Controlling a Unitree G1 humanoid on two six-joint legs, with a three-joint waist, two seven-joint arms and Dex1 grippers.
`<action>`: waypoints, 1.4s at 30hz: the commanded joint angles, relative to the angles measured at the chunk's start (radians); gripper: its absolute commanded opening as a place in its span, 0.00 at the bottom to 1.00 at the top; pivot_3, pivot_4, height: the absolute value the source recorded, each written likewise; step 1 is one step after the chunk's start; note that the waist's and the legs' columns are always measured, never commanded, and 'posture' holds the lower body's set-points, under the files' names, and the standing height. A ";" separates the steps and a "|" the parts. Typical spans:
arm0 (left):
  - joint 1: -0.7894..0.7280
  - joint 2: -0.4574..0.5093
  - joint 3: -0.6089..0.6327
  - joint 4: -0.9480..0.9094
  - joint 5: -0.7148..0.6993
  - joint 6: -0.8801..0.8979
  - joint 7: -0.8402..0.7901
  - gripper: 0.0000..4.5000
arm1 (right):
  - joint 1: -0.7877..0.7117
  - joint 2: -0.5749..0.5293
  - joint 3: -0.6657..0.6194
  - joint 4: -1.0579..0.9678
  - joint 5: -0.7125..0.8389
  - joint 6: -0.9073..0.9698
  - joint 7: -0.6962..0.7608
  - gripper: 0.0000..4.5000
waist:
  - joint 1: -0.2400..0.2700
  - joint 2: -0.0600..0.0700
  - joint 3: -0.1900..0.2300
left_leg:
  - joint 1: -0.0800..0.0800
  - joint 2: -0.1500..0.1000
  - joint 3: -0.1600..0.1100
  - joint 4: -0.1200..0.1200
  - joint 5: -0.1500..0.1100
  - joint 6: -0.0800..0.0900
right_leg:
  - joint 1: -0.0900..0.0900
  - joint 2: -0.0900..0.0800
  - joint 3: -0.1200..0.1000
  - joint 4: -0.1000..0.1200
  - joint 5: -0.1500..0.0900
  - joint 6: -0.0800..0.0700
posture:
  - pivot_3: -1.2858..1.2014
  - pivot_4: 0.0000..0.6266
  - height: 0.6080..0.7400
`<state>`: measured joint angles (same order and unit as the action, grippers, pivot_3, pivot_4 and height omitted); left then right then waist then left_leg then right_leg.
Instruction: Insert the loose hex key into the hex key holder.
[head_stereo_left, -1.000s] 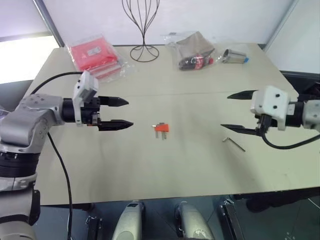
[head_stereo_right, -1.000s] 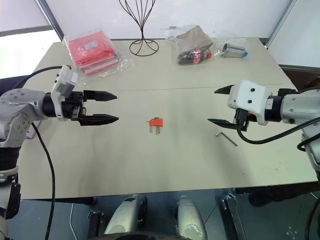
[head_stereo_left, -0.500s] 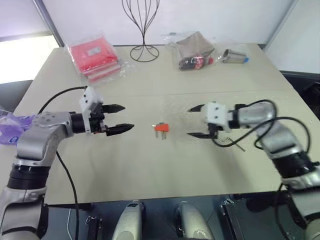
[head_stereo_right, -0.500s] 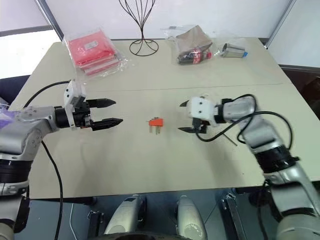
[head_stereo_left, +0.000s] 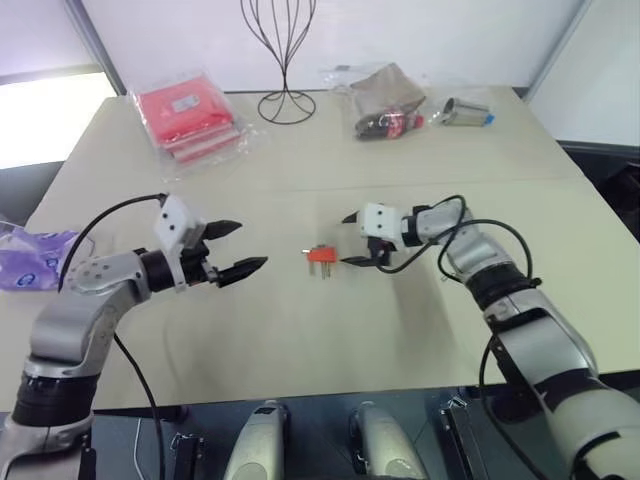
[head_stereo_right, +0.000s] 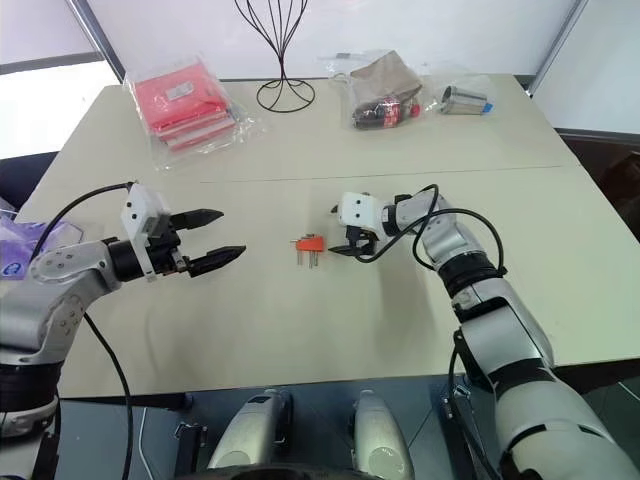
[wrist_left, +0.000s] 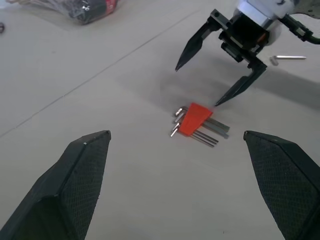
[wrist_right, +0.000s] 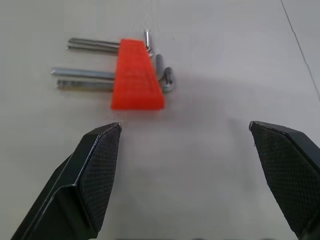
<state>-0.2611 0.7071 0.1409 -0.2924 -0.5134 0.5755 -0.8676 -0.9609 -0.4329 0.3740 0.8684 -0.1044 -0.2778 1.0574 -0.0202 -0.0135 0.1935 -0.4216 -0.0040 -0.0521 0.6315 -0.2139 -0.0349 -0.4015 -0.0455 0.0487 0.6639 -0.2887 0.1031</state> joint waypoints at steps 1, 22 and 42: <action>0.008 0.016 0.038 -0.041 -0.014 -0.004 0.012 0.99 | -0.031 0.012 -0.015 0.048 -0.013 -0.038 0.023 0.95 | 0.000 0.000 0.000 | 0.000 0.000 0.000 0.000 0.000 0.000 | 0.000 0.000 0.000 0.000 0.000 0.000 | 0.52 0.24 1.00; -0.025 0.021 0.023 -0.010 0.004 -0.025 0.005 0.99 | -0.003 0.045 -0.027 0.026 -0.027 0.000 0.089 0.95 | -0.003 0.000 0.000 | 0.001 0.000 0.000 -0.001 0.000 0.000 | 0.000 0.000 0.000 0.001 0.000 0.000 | 0.52 0.24 1.00; -0.008 0.018 0.025 -0.026 0.007 -0.031 0.029 0.99 | -0.021 0.126 -0.070 0.145 -0.037 0.055 0.063 0.95 | -0.027 0.000 0.000 | 0.009 0.001 0.000 -0.003 0.000 0.000 | 0.006 0.001 0.000 0.001 0.000 0.000 | 0.52 0.24 1.00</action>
<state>-0.2703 0.7163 0.1516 -0.2865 -0.5080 0.5617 -0.8433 -0.9824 -0.3238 0.2870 0.9905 -0.1154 -0.2234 1.1242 -0.0467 -0.0135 0.1934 -0.4107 -0.0035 -0.0516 0.6284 -0.2140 -0.0350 -0.3935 -0.0448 0.0493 0.6647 -0.2889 0.1028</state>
